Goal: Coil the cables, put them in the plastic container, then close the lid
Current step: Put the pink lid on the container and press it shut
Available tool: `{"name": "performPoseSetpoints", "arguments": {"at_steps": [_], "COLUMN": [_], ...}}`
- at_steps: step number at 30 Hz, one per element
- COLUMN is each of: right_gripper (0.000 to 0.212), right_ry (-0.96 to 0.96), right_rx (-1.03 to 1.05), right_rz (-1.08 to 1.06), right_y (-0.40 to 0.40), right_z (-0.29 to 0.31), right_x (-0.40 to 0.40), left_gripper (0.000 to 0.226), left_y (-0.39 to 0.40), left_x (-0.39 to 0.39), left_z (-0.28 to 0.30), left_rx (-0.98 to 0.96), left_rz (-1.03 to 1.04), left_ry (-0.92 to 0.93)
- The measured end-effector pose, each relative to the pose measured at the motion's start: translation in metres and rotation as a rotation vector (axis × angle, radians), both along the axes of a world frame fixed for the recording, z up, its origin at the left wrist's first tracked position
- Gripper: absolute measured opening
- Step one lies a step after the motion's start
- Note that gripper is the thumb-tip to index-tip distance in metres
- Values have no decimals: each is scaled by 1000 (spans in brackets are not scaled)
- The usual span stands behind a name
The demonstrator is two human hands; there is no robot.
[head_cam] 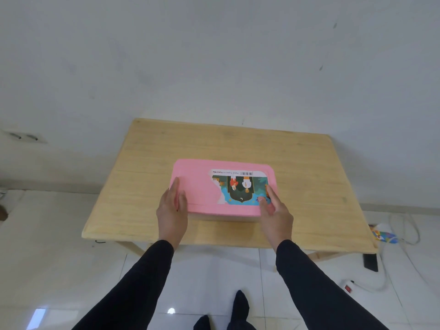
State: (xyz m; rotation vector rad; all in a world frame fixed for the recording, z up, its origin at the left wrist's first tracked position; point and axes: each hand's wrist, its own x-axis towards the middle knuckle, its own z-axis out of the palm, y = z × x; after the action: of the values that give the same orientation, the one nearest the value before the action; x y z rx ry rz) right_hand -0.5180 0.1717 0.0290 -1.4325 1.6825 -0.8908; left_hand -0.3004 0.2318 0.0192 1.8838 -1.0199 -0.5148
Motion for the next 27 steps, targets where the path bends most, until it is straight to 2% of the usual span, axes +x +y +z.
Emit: {"name": "performPoseSetpoints", "arguments": {"at_steps": [6,16,27], "right_gripper": [39,40,41], "right_ry": [-4,8,89], "right_rx": [-38,-27,-20], "right_rz": [-2,37,60], "right_y": [-65,-196,-243], "right_z": [14,2,-13], "right_x": [2,18,40], "left_gripper": [43,43,42], "left_y": [-68,-191,-240], "left_x": [5,20,41], "left_z": [15,10,-4], "left_rx": [-47,3,34], "left_rz": [-13,7,10], "left_ry": [22,28,46]}}
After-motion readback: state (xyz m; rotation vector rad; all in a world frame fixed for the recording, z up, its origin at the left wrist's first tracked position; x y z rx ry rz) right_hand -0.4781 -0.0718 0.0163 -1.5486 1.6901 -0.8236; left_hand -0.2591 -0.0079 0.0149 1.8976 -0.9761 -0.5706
